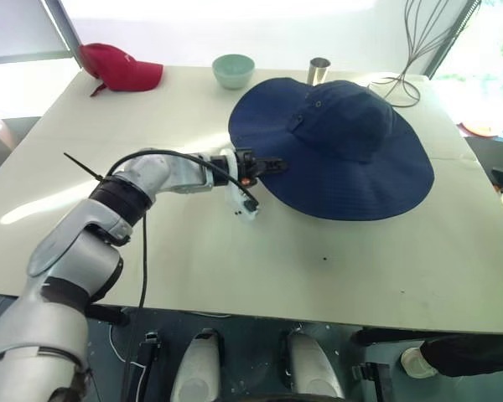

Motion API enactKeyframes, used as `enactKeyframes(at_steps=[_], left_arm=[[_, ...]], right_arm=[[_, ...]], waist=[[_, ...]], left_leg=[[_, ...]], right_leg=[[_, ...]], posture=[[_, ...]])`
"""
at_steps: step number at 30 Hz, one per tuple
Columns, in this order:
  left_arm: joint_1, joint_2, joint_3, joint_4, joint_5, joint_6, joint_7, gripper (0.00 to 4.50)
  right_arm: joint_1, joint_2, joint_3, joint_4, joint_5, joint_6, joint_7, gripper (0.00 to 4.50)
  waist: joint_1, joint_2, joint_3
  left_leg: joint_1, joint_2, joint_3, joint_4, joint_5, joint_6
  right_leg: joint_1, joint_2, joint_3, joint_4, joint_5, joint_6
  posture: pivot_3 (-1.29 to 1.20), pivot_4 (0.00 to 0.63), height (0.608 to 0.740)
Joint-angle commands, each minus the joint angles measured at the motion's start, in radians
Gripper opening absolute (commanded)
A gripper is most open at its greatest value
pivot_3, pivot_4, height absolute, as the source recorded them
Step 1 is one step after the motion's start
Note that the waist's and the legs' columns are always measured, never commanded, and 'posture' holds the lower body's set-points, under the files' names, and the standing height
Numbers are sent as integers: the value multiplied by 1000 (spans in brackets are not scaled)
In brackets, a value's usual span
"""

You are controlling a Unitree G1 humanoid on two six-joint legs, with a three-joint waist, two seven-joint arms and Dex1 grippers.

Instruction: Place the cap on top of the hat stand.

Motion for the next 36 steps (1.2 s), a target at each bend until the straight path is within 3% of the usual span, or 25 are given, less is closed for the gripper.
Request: enactKeyframes(at_steps=[1, 2, 5, 12, 16, 19, 20, 22, 25, 27, 29, 36], left_arm=[[10, -2, -9, 20, -10, -2, 10, 25], [17, -1, -12, 23, -12, -5, 7, 25], [43, 12, 13, 12, -66, -37, -26, 910], [76, 114, 122, -24, -235, -76, -124, 4370], [105, 171, 204, 10, -514, -153, -340, 4484], [183, 262, 219, -72, -1058, -150, -766, 4484], [227, 310, 243, -145, -1259, -58, -943, 4484], [308, 404, 321, -311, -1635, 311, -1312, 4484], [273, 468, 457, -398, -2032, 937, -1573, 4484], [181, 454, 526, -331, -2132, 1202, -1637, 4484], [99, 430, 573, -261, -2151, 1340, -1680, 4484], [-12, 367, 648, -146, -2031, 1404, -1784, 4484]], right_arm=[[-15, 2, -1, -3, -3, -28, -6, 4500], [-16, 1, 3, -3, -3, -30, -7, 4500], [-15, -5, 11, 5, -10, -38, -1, 4500], [-15, -26, 36, 31, -32, -57, 18, 4500], [-9, -43, 50, 45, -50, -71, 48, 4500], [4, -66, 57, 79, -78, -95, 94, 4500], [7, -80, 61, 101, -88, -106, 117, 4500], [6, -112, 77, 151, -106, -128, 161, 4500], [-17, -169, 128, 237, -130, -152, 208, 4500], [-43, -200, 176, 289, -147, -170, 220, 4500], [-82, -221, 228, 332, -155, -186, 223, 4500], [-225, -246, 398, 419, -171, -216, 226, 4500]], waist=[[0, 0, 0], [-1, 0, 0], [-1, 0, 0], [-2, 0, 0], [-3, 1, -1], [-8, 2, -1], [-10, 2, -1], [-22, 2, 0], [-25, 2, 0], [-22, 2, 0], [-23, 2, 0], [-33, 3, -1]], left_leg=[[0, 0, 0, 0, 0, 0], [0, 0, 0, 0, 0, 0], [0, 0, 0, 0, 0, 0], [0, 0, 0, 0, 0, 0], [1, 0, 0, 0, 0, 0], [1, 0, 1, 0, 0, 0], [1, 0, 1, -1, 0, 0], [1, 1, 1, -1, 0, 0], [1, 1, 1, 0, 0, 0], [4, 1, 0, 1, 0, 0], [5, 0, 0, 3, 0, 0], [5, 1, 0, -2, 0, 1]], right_leg=[[0, 0, 0, 0, 0, 0], [0, 0, 0, 0, 0, 0], [0, 0, 0, 0, 0, 0], [0, 0, 0, 0, 0, 0], [0, 0, 0, 1, 0, 0], [0, 0, 0, 1, 0, 0], [0, -1, 0, 1, 0, -1], [0, -1, 0, 1, -2, -4], [0, 0, 0, 3, -2, -5], [3, 0, 0, 3, -2, -5], [6, 0, 0, 2, -3, -3], [3, 1, 0, 3, -3, -4]], posture=[[0, 150, 739], [0, 150, 739], [0, 150, 739], [0, 150, 739], [0, 150, 739], [0, 150, 739], [0, 150, 739], [0, 150, 739], [0, 150, 739], [0, 150, 739], [0, 150, 739], [0, 150, 739]])
